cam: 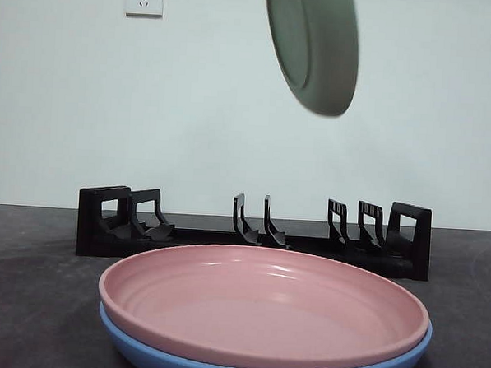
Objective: Place the plate
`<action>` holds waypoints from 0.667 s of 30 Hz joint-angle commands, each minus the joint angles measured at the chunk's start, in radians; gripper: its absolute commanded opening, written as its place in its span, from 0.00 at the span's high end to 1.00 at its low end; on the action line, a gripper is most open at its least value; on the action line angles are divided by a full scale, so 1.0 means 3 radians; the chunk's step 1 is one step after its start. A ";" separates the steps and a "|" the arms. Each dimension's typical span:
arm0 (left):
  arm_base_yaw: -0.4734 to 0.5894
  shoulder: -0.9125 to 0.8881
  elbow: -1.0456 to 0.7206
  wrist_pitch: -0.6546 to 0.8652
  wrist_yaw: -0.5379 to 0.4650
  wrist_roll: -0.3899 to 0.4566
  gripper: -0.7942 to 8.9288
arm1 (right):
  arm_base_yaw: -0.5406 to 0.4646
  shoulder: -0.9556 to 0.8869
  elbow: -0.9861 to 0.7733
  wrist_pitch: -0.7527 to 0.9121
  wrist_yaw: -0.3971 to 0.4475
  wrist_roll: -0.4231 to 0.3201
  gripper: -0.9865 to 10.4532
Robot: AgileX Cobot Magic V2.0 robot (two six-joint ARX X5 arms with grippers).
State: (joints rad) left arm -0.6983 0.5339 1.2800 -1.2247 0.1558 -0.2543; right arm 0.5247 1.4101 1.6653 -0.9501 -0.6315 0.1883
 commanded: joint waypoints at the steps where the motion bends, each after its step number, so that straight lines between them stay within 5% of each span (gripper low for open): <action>1: -0.0027 0.0001 0.0074 0.0045 -0.0008 0.0050 0.42 | 0.0257 -0.0072 0.0017 -0.0144 0.0156 -0.0347 0.90; 9: -0.0027 0.0001 0.0072 0.0042 -0.0006 0.0102 0.42 | 0.1251 -0.0271 -0.0267 -0.0395 0.1314 -0.0376 0.90; 20: -0.0027 0.0001 0.0072 0.0045 -0.0006 0.0148 0.42 | 0.2544 -0.0207 -0.0832 -0.0352 0.2934 0.0197 0.90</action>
State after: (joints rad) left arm -0.6983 0.5339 1.2800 -1.2247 0.1558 -0.2241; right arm 1.2633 1.3304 1.4075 -1.0687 0.2150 0.1955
